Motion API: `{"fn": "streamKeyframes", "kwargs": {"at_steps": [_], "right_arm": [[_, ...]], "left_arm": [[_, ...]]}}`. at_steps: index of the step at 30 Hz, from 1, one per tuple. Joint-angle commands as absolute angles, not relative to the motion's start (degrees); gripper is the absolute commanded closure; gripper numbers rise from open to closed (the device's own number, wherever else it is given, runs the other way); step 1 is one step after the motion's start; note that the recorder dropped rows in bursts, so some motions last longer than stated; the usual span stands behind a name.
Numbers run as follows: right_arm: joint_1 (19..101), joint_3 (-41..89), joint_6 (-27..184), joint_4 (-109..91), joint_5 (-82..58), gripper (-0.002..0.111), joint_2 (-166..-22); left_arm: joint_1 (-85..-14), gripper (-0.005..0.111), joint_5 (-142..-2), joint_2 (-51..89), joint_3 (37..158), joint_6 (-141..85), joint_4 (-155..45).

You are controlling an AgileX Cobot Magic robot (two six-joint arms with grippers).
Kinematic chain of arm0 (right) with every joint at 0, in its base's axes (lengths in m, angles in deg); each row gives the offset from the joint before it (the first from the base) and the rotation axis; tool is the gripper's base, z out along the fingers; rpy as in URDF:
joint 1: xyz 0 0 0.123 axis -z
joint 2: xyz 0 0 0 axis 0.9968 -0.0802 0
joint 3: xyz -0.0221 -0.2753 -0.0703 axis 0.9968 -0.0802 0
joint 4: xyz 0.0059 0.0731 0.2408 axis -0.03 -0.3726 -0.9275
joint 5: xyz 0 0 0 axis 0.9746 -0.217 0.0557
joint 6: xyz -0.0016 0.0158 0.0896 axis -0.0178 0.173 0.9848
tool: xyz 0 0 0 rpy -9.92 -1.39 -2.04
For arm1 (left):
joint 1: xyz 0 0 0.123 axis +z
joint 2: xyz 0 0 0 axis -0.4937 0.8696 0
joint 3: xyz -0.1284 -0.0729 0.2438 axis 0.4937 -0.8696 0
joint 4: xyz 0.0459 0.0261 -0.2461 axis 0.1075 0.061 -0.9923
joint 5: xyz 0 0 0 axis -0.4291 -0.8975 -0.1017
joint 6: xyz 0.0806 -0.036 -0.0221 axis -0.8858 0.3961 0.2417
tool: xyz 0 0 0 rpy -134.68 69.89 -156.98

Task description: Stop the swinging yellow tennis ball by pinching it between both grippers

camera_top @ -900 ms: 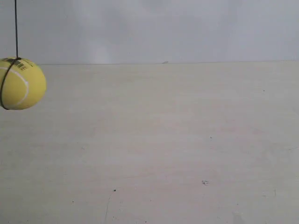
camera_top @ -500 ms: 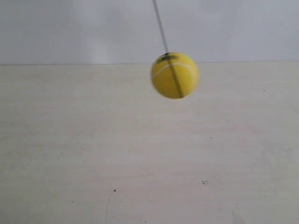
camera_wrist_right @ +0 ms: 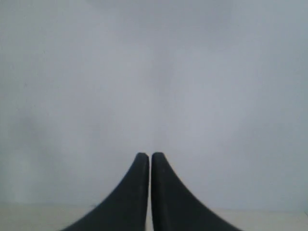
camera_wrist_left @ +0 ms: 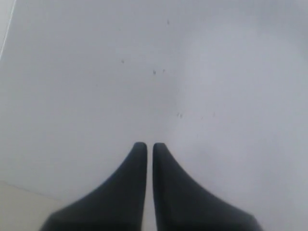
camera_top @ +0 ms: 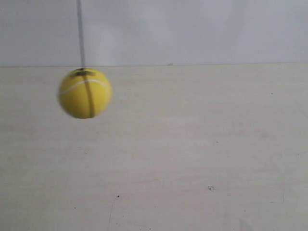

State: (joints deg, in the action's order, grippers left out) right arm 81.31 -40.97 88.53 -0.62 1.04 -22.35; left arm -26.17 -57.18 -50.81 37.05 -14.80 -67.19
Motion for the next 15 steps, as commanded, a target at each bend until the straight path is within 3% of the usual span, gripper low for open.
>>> {"fn": "streamKeyframes", "kwargs": {"at_steps": [1,7,15], "right_arm": [[81.4,-41.0,97.5,-0.7,7.6,0.108,-22.1],[81.4,-41.0,101.9,-0.9,16.4,0.108,-22.1],[81.4,-39.5,108.3,0.5,15.4,0.108,-27.5]], "left_arm": [[-26.1,0.102,-51.8,-51.0,36.9,-0.7,-68.0],[-26.1,0.102,-44.1,-51.0,36.9,10.9,-63.4],[-26.1,0.102,-36.8,-44.4,40.9,32.2,-28.5]]}}
